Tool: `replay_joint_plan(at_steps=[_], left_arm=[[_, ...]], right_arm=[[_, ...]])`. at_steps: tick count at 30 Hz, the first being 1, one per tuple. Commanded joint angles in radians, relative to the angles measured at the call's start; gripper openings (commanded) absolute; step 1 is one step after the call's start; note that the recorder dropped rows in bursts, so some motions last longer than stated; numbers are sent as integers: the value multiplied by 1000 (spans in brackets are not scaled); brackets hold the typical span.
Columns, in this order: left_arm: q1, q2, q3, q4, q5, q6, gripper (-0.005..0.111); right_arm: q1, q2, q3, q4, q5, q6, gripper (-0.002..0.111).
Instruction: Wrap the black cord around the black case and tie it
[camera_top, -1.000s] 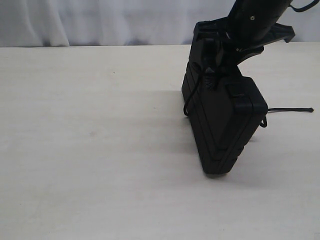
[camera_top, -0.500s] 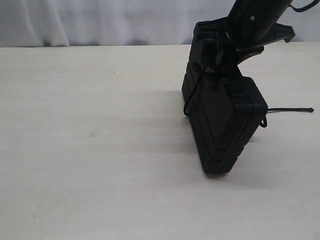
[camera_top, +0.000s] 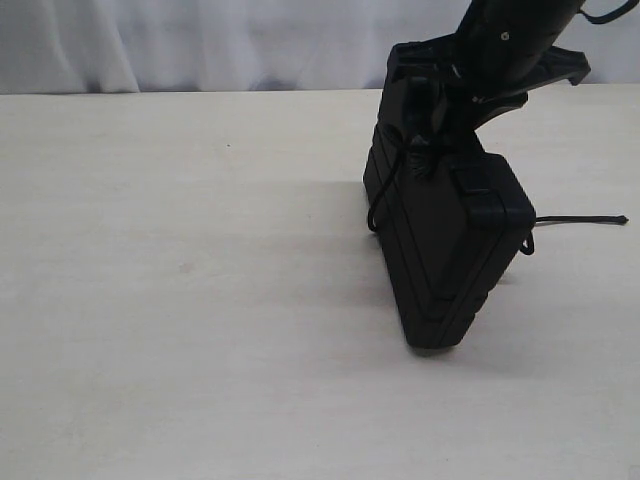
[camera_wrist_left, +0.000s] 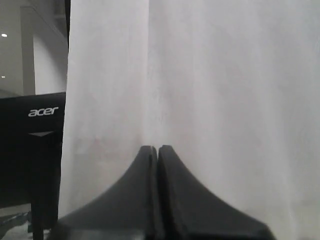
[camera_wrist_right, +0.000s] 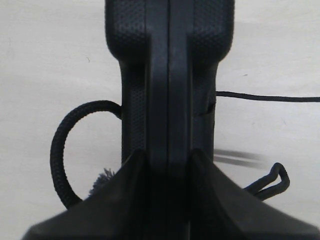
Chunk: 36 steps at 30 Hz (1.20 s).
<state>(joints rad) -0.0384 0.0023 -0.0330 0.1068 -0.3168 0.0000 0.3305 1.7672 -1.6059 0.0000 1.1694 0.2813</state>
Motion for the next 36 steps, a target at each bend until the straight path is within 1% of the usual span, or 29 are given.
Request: replay_joint_plan(at_steps=[1,3,7,8,9,11,16,18,23,25,36], left_arm=[[-9,-2,11,5,67,0,0],[-9,-2,11,10,103,0,0],[-9,-2,33,12,94,0,0],[-9,-2,33,12,127,0,0],[-9,-2,33,12,190,0,0],[-9,-2,33,12,248,0,0],[-9,-2,33,12,279,0,0],[-9,-2,33,12,340,0,0],[-9,-2,33,12,580,0,0],[-9,-2,33,12,637,0,0],[-9,-2,33,12,640,0,0]], right_arm=[[-2,5,0,-7,-22,-4,4],[-2,5,0,-7,-22,-4,4],[-2,5,0,-7,-22,-4,4],[-2,5,0,-7,-22,-4,4],[-2,5,0,-7,-22,-4,4],[-2,5,0,-7,-24,-4,4],[-2,5,0,-7,-24,-4,4],[-2,5,0,-7,-24,-4,4],[-2,5,0,-7,-24,-4,4],[-2,5,0,-7,-24,-4,4],[-2,5,0,-7,-24,-4,4]])
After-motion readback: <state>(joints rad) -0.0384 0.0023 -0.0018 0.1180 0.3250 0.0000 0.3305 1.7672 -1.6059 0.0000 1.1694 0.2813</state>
